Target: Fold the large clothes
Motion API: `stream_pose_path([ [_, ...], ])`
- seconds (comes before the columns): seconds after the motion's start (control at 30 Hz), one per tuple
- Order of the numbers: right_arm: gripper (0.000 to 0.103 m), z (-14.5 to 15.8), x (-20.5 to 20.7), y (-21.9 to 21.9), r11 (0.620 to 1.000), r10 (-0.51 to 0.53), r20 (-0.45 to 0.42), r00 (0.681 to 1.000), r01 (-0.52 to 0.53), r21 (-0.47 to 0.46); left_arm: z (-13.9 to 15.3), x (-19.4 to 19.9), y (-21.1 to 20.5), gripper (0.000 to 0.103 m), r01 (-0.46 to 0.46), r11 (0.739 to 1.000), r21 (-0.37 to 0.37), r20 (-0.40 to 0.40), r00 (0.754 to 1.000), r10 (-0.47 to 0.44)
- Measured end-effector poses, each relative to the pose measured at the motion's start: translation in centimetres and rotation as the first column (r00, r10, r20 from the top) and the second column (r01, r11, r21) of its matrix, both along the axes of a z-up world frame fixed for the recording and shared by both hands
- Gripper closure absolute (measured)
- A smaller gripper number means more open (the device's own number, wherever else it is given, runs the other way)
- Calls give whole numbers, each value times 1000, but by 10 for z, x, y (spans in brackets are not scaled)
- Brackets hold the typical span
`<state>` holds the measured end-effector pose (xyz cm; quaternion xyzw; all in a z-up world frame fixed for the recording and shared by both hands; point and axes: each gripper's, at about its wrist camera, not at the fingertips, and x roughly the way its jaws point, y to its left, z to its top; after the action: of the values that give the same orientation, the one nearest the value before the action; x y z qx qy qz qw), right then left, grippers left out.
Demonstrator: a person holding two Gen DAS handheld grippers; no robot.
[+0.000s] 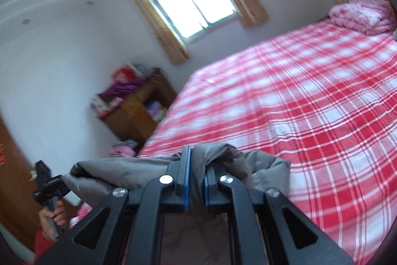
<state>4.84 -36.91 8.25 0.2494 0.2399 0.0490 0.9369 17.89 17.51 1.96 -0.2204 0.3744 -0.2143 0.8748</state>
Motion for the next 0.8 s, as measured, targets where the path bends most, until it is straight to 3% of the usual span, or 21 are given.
stream_pose_path([
  [0.1,92,-41,50,-4,996,-75,-85,994,71,-49,-41,40,-19,89,-31,997,75,-73,997,37],
  [0.17,91,-66,74,-4,991,-113,-123,986,103,-85,-71,59,-22,89,-52,996,73,-134,989,61],
  [0.33,79,-121,110,-13,984,-168,-239,956,149,-95,-116,83,3,85,-52,985,-167,-274,962,4],
  [0.43,72,-142,111,-28,987,-161,-241,957,162,-17,-123,87,30,79,-53,943,-328,-319,946,-57],
  [0.5,67,-149,107,-36,986,-149,-235,960,164,44,-113,83,46,69,-61,926,-373,-305,951,-60],
  [0.53,63,-150,105,-36,985,-140,-239,961,161,68,-106,81,53,61,-67,927,-368,-284,958,-44],
  [0.6,53,-150,102,-42,981,-109,-240,965,144,131,-84,70,71,24,-79,933,-351,-209,978,4],
  [0.67,39,-138,95,-46,978,-85,-208,974,121,168,-64,56,90,21,-92,923,-374,-148,988,38],
  [0.7,28,-127,88,-49,979,-93,-185,978,124,164,-57,52,93,21,-95,924,-370,-134,990,48],
  [0.73,24,-116,84,-49,980,-118,-165,979,142,142,-48,45,94,21,-103,935,-340,-117,991,67],
  [0.77,23,-103,73,-51,980,-145,-137,980,161,114,-37,38,90,21,-118,958,-261,-96,991,96],
  [0.8,23,-88,62,-50,981,-174,-113,978,183,72,-26,29,75,21,-114,984,-137,-66,992,106],
])
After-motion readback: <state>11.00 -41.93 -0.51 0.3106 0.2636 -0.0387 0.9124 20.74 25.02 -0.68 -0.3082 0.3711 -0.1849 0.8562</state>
